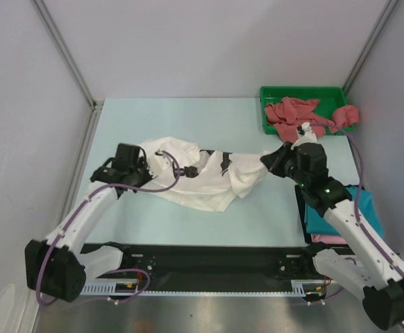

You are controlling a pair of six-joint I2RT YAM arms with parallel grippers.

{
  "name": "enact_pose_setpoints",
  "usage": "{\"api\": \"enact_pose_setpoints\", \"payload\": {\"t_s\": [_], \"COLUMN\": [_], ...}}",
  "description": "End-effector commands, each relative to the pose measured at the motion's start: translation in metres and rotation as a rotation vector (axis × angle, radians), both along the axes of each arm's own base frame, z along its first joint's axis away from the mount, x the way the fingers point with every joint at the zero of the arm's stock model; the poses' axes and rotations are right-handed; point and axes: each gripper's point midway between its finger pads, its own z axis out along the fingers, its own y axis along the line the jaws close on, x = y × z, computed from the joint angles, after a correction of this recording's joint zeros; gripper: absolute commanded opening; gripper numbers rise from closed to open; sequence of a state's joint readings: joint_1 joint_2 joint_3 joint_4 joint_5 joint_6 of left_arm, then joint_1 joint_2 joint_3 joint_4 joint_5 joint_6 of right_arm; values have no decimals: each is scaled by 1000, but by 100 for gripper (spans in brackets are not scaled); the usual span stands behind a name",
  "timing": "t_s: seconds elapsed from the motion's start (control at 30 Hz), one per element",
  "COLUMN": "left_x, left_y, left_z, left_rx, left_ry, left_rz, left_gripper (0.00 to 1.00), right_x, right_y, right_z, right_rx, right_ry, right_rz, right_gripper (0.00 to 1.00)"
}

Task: Fold and stack the t-shirts
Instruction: Flatten the tshirt out

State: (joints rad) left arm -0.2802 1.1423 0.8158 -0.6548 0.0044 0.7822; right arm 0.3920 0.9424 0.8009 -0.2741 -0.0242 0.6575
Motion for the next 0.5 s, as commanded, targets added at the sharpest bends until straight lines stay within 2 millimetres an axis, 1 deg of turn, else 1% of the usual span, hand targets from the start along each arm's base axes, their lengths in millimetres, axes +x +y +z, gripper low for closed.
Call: {"api": "enact_pose_setpoints", "payload": {"t_s": [0.0, 0.03, 0.07, 0.1, 0.17, 0.2, 0.27, 0.33, 0.37, 0.4, 0.43, 0.47], "left_x": [-23, -36, -44, -59, -72, -83, -86, -72, -64, -46, -34, -15], "left_y": [1, 4, 6, 9, 12, 14, 19, 23, 23, 21, 20, 15], "left_z": [67, 76, 82, 87, 92, 98, 103, 105, 103, 103, 94, 94], "left_rx": [-71, -58, -57, -51, -39, -28, -5, 36, 49, 56, 75, 75], "left_ry": [-47, -19, -15, 8, 22, 27, 18, -21, -35, -83, -64, -103], "left_rz": [-57, -70, -78, -87, -110, -125, -135, -139, -142, -145, -159, -167], "left_gripper": [0, 0, 0, 0, 0, 0, 0, 0, 0, 0, 0, 0], "right_x": [-27, -35, -45, -60, -79, -91, -101, -98, -92, -85, -73, -62], "right_y": [-14, -16, -19, -22, -23, -25, -29, -35, -36, -37, -34, -33], "right_z": [77, 86, 96, 111, 125, 135, 137, 130, 127, 114, 103, 106], "right_rx": [-61, -74, -78, -63, -50, -33, -16, -21, -24, -43, -66, -79], "right_ry": [-217, -248, -263, -311, -339, -371, -371, -364, -368, -355, -338, -375], "right_rz": [62, 84, 99, 111, 146, 158, 148, 108, 91, 74, 76, 68], "right_gripper": [0, 0, 0, 0, 0, 0, 0, 0, 0, 0, 0, 0]}}
